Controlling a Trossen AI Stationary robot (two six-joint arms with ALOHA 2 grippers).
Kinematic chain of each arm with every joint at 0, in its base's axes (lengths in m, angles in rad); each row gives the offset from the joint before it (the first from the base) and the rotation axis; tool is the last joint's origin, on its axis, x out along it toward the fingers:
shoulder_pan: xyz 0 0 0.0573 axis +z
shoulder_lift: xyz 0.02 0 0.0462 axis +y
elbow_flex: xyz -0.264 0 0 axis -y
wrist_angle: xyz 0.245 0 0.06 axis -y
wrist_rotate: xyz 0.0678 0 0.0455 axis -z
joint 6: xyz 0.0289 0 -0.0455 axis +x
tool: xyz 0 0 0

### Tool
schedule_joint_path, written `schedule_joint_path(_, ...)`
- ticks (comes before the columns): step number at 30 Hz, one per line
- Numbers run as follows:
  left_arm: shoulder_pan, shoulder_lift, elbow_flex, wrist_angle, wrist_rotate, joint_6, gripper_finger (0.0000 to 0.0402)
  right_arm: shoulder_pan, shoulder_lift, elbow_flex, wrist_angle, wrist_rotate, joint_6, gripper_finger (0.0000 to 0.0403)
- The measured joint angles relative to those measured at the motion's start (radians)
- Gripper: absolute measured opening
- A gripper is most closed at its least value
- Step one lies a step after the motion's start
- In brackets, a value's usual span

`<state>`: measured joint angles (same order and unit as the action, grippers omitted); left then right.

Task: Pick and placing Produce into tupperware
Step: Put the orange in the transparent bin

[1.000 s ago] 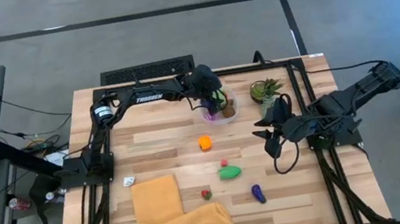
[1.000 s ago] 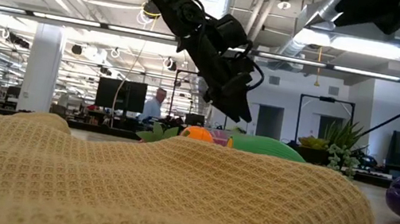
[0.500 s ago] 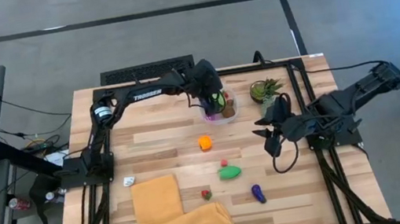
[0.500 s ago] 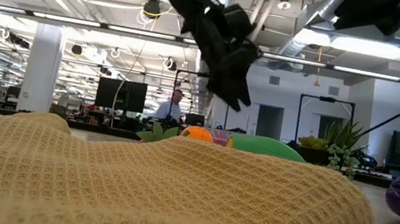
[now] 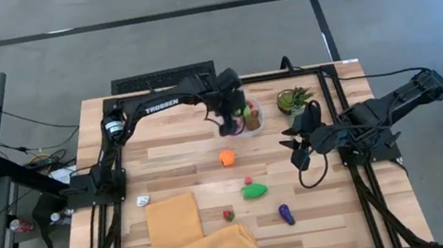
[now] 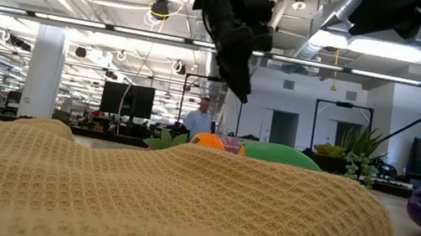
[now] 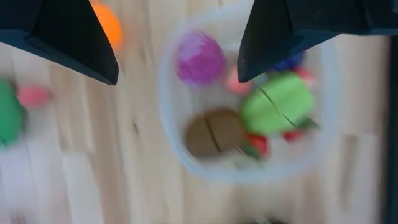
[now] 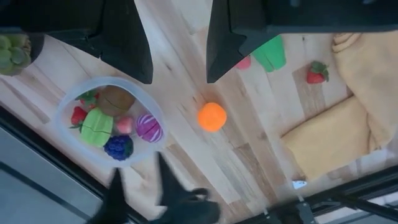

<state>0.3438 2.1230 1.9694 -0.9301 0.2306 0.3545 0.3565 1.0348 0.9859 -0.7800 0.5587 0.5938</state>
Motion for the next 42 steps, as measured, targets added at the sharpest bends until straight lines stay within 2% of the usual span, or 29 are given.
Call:
schedule_joint_path(8, -0.067, -0.006, 0.000, -0.209, 0.028, 0.097, 0.0320, -0.003, 0.000, 0.000, -0.008, 0.055, -0.028, 0.0172)
schedule_joint_path(22, -0.176, -0.006, 0.000, -0.248, 0.060, 0.189, 0.0320, -0.016, 0.000, 0.000, -0.006, 0.067, -0.027, 0.0172)
schedule_joint_path(27, -0.237, -0.007, -0.010, -0.270, -0.017, 0.289, 0.0320, -0.016, 0.000, 0.000, -0.006, 0.067, -0.027, 0.0172)
schedule_joint_path(32, -0.277, -0.007, -0.037, -0.253, -0.148, 0.385, 0.0320, -0.017, 0.000, 0.000, -0.005, 0.067, -0.027, 0.0172)
schedule_joint_path(42, -0.276, 0.025, -0.047, -0.205, -0.237, 0.486, 0.0320, 0.000, 0.000, 0.000, 0.003, 0.060, -0.018, 0.0172)
